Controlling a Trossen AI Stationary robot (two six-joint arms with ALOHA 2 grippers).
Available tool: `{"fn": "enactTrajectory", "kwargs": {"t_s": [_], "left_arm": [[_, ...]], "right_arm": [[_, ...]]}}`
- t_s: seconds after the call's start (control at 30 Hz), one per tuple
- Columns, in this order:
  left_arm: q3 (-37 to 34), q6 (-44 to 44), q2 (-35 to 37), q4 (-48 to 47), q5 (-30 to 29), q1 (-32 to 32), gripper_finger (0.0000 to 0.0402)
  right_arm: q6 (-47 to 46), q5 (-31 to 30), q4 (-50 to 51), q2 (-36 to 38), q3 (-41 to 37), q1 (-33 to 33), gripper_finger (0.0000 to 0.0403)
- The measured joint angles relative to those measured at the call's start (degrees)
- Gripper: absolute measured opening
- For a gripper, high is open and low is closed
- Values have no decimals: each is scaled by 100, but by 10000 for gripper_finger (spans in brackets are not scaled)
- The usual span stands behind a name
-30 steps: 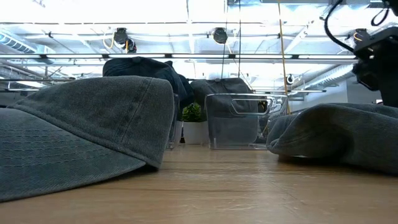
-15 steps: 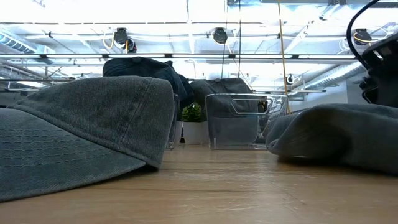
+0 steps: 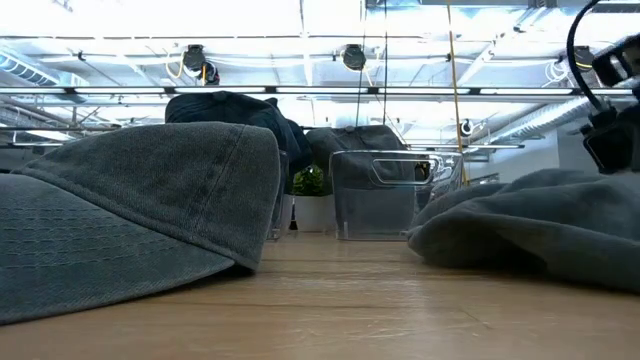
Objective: Pick & Place hat
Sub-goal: Put the right gray cap into the right transparent bin
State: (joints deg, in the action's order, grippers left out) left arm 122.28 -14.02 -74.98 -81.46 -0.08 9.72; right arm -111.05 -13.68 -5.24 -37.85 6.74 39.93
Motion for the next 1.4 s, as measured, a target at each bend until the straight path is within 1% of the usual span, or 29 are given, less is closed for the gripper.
{"fn": "enactTrajectory", "kwargs": {"t_s": [0.03,0.07,0.33,0.4,0.5,0.63,0.8,0.93,1.03,1.2,1.3,1.4], "left_arm": [[0,0,0,20,0,0,351],[0,2,0,40,0,0,351],[0,4,0,91,-4,0,351],[0,1,0,115,-4,0,351],[0,-9,0,131,-7,0,351],[0,-26,0,137,-9,0,351],[0,-28,0,139,-22,0,351],[0,-34,0,171,-194,0,351],[0,-66,0,172,-243,0,351],[0,-376,0,171,-254,1,351],[0,-635,0,170,-258,0,351],[0,-855,0,182,-304,0,351]], "right_arm": [[117,-20,-91,3,3,-1,16],[223,-24,-177,7,7,-1,13],[676,-47,-320,0,4,-8,3],[786,-140,-362,-2,4,-5,3],[1280,-289,-746,-10,-1,-6,2],[1931,-691,-1500,-6,-2,-8,1],[2845,-904,-2131,-4,-2,-16,1],[3759,-1140,-2456,-7,-2,-16,1],[4482,-1573,-2858,-7,-2,-18,1],[5857,-2294,-3753,-7,43,-19,0],[6740,-2712,-3966,-7,271,-19,0],[7614,-3097,-3953,-8,691,-19,0]]}}
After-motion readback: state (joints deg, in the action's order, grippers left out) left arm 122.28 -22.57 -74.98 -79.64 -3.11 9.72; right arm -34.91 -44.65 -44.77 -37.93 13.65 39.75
